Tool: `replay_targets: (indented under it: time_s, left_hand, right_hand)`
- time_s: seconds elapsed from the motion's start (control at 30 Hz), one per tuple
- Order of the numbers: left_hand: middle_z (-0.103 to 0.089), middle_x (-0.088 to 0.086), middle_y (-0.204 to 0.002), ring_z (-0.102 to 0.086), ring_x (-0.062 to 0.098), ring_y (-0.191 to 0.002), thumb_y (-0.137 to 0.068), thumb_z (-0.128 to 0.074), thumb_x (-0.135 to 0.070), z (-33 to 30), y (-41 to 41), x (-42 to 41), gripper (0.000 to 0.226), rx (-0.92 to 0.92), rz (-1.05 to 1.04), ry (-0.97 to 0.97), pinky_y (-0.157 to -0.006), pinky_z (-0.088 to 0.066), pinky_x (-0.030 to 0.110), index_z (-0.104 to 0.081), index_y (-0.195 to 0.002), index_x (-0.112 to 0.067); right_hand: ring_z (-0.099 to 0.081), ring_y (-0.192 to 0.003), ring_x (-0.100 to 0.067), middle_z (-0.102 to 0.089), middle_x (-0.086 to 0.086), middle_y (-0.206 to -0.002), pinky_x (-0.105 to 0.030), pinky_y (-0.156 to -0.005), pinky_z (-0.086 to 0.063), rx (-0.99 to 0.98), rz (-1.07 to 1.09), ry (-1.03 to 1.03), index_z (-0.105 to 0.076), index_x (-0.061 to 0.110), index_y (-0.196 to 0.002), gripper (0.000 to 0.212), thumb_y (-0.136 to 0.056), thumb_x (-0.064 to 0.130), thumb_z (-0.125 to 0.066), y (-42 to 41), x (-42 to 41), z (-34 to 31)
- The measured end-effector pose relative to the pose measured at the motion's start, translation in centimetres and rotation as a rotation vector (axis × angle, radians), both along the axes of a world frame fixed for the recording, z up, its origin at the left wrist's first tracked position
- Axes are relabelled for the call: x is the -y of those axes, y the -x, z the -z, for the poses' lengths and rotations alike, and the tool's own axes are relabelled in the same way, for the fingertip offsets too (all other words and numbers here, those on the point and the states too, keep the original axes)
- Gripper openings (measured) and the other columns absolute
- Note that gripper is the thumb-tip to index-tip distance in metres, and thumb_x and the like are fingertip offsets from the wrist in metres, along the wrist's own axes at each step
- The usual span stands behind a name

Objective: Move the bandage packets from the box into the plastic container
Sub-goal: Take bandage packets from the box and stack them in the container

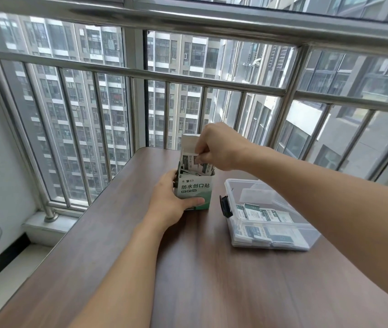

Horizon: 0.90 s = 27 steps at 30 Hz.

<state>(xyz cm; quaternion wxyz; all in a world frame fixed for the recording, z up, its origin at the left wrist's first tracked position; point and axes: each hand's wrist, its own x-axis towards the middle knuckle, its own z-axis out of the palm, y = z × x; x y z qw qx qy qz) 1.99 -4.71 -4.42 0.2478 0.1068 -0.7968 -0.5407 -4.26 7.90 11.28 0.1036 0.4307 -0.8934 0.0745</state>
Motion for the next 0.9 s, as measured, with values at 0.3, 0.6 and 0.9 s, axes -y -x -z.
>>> replay_targets:
  time_s: [0.3,0.6,0.9]
  left_hand:
    - [-0.047,-0.011,-0.14,-0.046,0.003,-0.129,-0.054,-0.086,-0.065,-1.9,-1.0,-1.0,0.111,-0.152,-0.102,-0.018,-0.109,-0.037,0.024,-0.041,-0.148,-0.026]
    - [-0.061,0.003,-0.126,-0.06,0.02,-0.12,-0.086,-0.063,-0.063,-6.9,-2.6,-4.2,0.068,-0.65,-0.085,-0.139,-0.101,-0.05,0.034,-0.055,-0.132,-0.015]
    - [-0.074,0.01,-0.095,-0.068,0.028,-0.083,-0.091,-0.064,-0.035,-9.9,-3.9,-5.5,0.036,-0.208,0.454,-0.488,-0.063,-0.059,0.034,-0.066,-0.103,-0.002]
  right_hand:
    - [-0.052,-0.065,-0.007,-0.056,0.016,-0.07,-0.019,-0.065,-0.042,-0.004,-0.031,0.127,-0.076,0.016,-0.069,0.019,-0.088,0.021,-0.078,-0.3,-1.3,-3.0]
    - [-0.047,-0.044,0.0,-0.073,0.003,-0.072,-0.011,-0.043,-0.04,0.117,-0.129,0.288,-0.079,0.006,-0.081,0.016,-0.09,0.018,-0.074,-2.1,-5.9,-7.2]
    - [-0.055,-0.057,-0.017,-0.075,0.007,-0.07,-0.037,-0.053,-0.052,0.268,-0.175,0.249,-0.08,0.009,-0.081,0.015,-0.09,0.019,-0.074,-1.5,-8.3,-5.2]
